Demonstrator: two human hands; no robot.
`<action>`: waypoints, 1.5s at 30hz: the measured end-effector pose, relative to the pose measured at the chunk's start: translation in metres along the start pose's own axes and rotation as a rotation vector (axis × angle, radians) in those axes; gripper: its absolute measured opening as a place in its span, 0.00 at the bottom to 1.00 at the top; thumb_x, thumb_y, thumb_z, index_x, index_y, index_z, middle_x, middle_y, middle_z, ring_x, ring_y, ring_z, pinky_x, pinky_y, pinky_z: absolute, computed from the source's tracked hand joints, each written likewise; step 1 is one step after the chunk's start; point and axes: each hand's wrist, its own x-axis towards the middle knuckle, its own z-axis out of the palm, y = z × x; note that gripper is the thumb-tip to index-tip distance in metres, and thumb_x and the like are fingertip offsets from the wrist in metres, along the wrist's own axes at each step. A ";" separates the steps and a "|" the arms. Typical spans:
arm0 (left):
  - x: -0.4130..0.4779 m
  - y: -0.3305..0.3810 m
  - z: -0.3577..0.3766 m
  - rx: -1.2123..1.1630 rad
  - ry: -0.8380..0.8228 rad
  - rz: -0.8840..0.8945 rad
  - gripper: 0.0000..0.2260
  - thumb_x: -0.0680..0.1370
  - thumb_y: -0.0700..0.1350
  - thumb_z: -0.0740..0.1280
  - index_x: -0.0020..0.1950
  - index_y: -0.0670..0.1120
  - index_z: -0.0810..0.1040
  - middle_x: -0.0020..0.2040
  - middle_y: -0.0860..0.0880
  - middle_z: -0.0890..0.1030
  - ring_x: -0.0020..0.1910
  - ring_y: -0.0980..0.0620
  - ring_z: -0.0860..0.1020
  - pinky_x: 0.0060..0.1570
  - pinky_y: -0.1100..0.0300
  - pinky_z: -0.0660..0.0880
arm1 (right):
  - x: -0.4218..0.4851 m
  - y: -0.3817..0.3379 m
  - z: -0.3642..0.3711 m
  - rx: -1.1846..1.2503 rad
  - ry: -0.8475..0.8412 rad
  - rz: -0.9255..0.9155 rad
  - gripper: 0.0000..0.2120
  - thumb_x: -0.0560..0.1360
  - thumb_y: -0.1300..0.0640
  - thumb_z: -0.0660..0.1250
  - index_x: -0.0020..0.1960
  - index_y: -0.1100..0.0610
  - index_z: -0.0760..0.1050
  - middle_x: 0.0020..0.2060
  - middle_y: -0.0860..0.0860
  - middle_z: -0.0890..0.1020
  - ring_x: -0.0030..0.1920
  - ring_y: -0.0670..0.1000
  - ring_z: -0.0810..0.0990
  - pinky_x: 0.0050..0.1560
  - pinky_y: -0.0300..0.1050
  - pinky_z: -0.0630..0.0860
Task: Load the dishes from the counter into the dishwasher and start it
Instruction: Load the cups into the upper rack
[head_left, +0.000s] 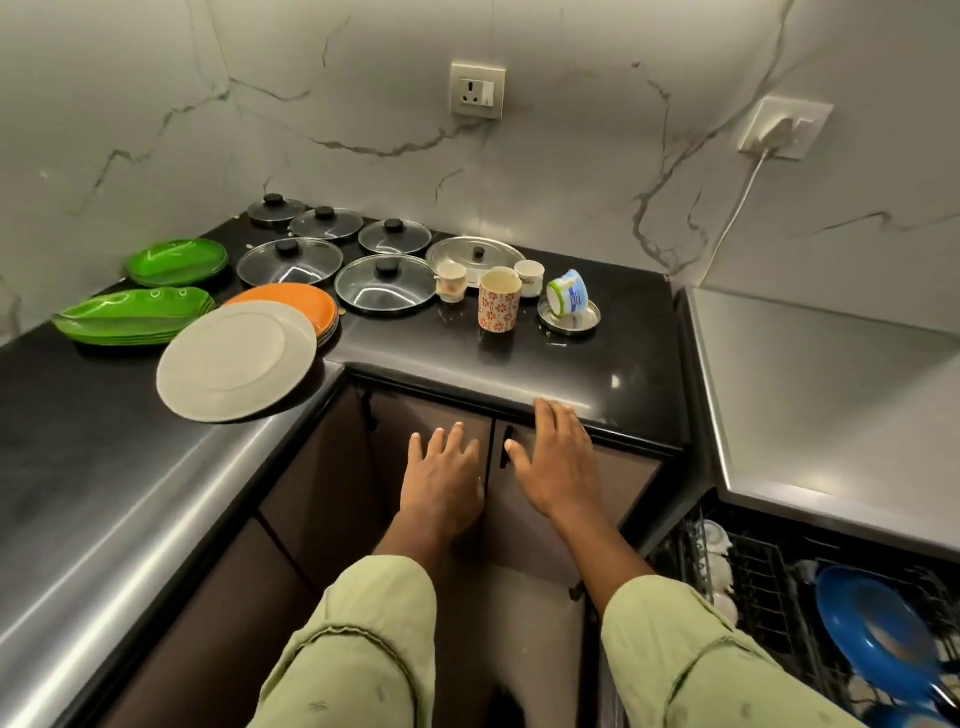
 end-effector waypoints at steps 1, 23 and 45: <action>0.009 -0.005 -0.001 0.006 -0.010 -0.010 0.25 0.83 0.49 0.58 0.79 0.49 0.57 0.81 0.45 0.52 0.80 0.43 0.50 0.77 0.40 0.48 | 0.011 -0.001 0.003 0.004 -0.005 -0.002 0.33 0.80 0.43 0.60 0.79 0.54 0.53 0.78 0.54 0.59 0.78 0.54 0.53 0.77 0.51 0.53; 0.203 -0.101 -0.024 -0.017 -0.137 -0.169 0.33 0.82 0.53 0.62 0.82 0.49 0.49 0.82 0.45 0.47 0.80 0.43 0.46 0.78 0.44 0.49 | 0.237 -0.042 0.070 0.222 -0.219 -0.055 0.34 0.79 0.48 0.63 0.80 0.53 0.51 0.78 0.52 0.59 0.75 0.54 0.61 0.73 0.51 0.63; 0.325 -0.173 -0.028 -0.080 -0.591 -0.112 0.55 0.73 0.62 0.72 0.80 0.49 0.33 0.79 0.47 0.30 0.77 0.36 0.35 0.74 0.32 0.47 | 0.414 -0.101 0.162 0.641 -0.005 0.456 0.50 0.69 0.65 0.72 0.80 0.51 0.45 0.77 0.54 0.61 0.76 0.56 0.60 0.74 0.54 0.60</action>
